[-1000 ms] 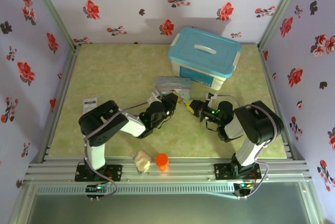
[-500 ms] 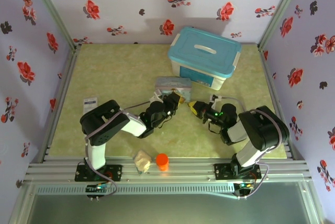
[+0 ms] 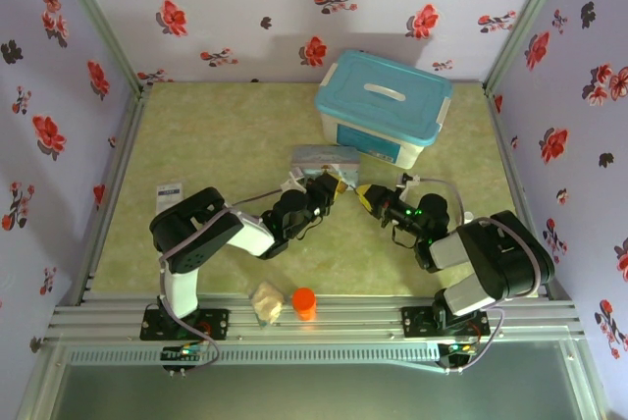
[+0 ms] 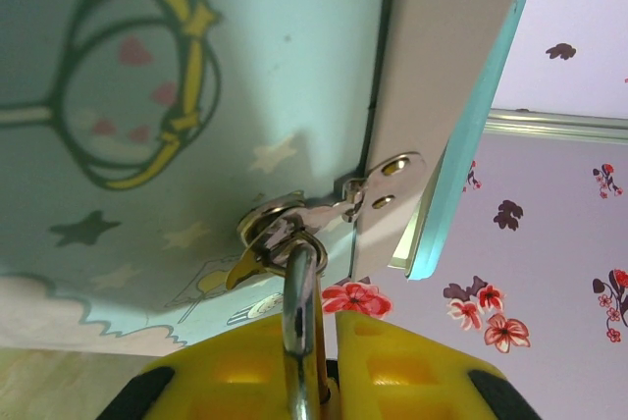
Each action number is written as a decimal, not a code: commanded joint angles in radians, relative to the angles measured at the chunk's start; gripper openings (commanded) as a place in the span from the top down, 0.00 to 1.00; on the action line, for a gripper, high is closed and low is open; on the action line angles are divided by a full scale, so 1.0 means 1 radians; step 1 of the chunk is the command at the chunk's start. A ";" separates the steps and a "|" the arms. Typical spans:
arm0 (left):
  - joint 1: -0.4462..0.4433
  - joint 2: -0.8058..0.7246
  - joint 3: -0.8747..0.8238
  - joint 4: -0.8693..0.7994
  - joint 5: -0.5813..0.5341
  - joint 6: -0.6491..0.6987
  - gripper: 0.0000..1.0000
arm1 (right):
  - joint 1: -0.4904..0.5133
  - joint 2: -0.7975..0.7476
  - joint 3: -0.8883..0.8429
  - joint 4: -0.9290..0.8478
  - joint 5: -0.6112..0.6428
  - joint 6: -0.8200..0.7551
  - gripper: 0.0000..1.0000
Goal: Unlock the padlock with the key
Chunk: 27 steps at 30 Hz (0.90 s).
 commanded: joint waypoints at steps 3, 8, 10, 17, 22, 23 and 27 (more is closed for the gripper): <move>-0.002 -0.009 0.033 0.094 0.011 -0.003 1.00 | 0.012 0.016 0.009 0.015 0.013 0.011 1.00; -0.002 0.007 0.045 0.096 0.022 -0.021 1.00 | 0.035 0.021 0.016 0.015 0.025 0.006 1.00; 0.000 0.009 0.044 0.096 0.019 -0.023 1.00 | 0.036 0.022 0.018 0.014 0.025 0.008 1.00; -0.003 0.005 0.049 0.096 0.025 -0.020 1.00 | 0.036 0.033 0.022 0.015 0.027 0.001 1.00; -0.006 0.005 0.053 0.096 0.031 -0.016 1.00 | 0.043 0.029 0.037 0.015 0.024 0.004 1.00; -0.008 0.006 0.058 0.094 0.032 -0.006 1.00 | 0.044 0.027 0.039 0.015 0.025 0.004 1.00; -0.013 0.015 0.064 0.093 0.035 -0.007 1.00 | 0.049 0.024 0.036 0.015 0.029 0.004 1.00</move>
